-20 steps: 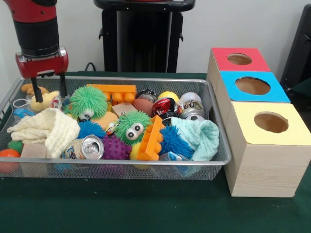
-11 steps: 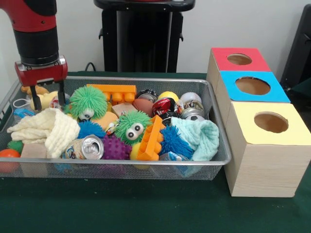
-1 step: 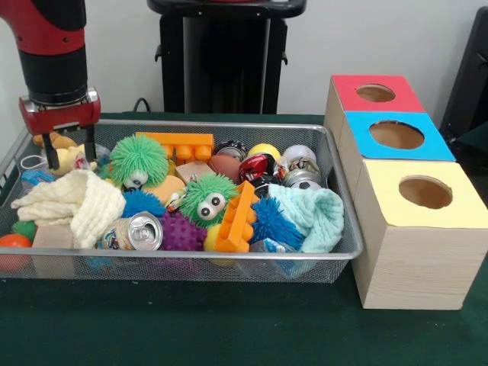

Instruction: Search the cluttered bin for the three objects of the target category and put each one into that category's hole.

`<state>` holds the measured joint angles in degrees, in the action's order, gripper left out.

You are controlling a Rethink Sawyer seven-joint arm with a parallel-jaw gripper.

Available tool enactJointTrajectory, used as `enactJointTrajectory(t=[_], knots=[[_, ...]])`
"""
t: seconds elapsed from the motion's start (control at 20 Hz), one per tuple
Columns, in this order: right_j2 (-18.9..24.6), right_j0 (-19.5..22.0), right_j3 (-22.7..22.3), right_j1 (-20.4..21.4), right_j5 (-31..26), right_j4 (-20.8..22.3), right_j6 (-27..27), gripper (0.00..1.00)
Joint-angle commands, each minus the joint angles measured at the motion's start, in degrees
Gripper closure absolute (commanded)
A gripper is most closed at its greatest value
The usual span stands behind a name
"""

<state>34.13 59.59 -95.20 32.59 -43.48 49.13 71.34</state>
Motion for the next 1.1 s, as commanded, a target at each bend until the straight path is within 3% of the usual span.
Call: enactJointTrajectory(t=[0.05, 0.3, 0.7, 1.1], knots=[[-1.44, -1.20, 3.54, -0.41, -9.06, 4.42, -19.37, 0.00], [-0.35, 0.42, 2.46, -1.60, -8.25, 4.42, -18.18, 0.00], [7.25, 4.68, 0.93, -6.20, -0.63, 0.79, -19.28, 0.00], [10.54, 5.20, 0.52, -7.65, -0.46, 0.86, -18.31, 0.00]])
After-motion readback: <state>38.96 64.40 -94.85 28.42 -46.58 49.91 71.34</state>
